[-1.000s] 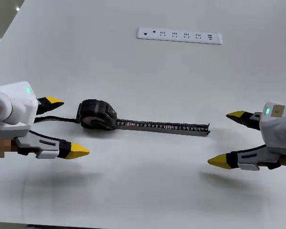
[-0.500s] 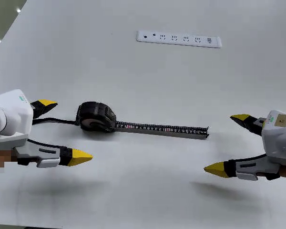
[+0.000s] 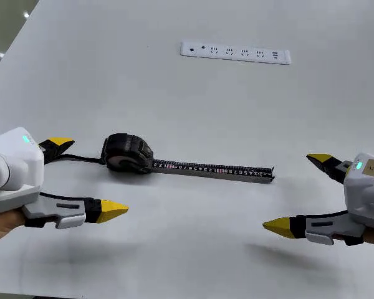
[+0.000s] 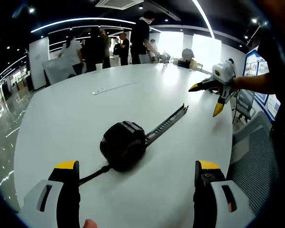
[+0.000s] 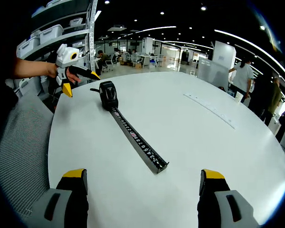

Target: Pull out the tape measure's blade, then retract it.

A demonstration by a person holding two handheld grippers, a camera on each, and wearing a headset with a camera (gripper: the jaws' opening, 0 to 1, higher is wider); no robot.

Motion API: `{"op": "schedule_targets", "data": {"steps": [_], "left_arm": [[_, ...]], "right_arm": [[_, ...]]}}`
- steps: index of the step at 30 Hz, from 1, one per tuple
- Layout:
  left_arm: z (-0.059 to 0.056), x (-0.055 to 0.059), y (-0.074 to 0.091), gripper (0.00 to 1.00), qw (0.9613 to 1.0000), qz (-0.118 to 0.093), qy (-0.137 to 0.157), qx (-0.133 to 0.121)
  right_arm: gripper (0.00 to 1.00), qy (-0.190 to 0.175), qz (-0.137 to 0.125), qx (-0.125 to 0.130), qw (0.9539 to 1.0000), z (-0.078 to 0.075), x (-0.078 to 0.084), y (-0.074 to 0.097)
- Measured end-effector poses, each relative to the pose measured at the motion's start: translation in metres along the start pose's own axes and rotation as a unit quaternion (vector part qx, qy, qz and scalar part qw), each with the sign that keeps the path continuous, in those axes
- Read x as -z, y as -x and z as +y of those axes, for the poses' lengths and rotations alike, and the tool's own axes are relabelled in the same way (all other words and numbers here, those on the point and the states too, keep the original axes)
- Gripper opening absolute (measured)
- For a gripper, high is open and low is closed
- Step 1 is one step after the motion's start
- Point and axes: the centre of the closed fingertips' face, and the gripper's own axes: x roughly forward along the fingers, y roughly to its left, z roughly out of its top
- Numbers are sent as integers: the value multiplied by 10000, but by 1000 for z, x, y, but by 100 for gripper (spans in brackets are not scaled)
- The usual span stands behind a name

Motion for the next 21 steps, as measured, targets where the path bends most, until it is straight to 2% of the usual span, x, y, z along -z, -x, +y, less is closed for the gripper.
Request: {"op": "schedule_targets", "data": {"steps": [5, 11, 16, 19, 21], "left_arm": [[-9, 3, 3, 99, 9999, -58, 141, -54], [-16, 5, 7, 99, 9995, -121, 240, -187], [-23, 2, 8, 99, 9990, -192, 308, -250], [-24, 0, 9, 99, 9983, -245, 340, -411], [-27, -1, 9, 99, 9978, -280, 420, -426]], "right_arm": [[99, -121, -28, 31, 9999, 7, 2, 0], [99, -294, -205, 185, 9992, 12, -5, 5], [99, -438, -335, 282, 9981, 18, -9, 7], [99, -501, -382, 355, 9974, 22, -13, 8], [99, -568, -453, 413, 9965, 24, -16, 9]]}}
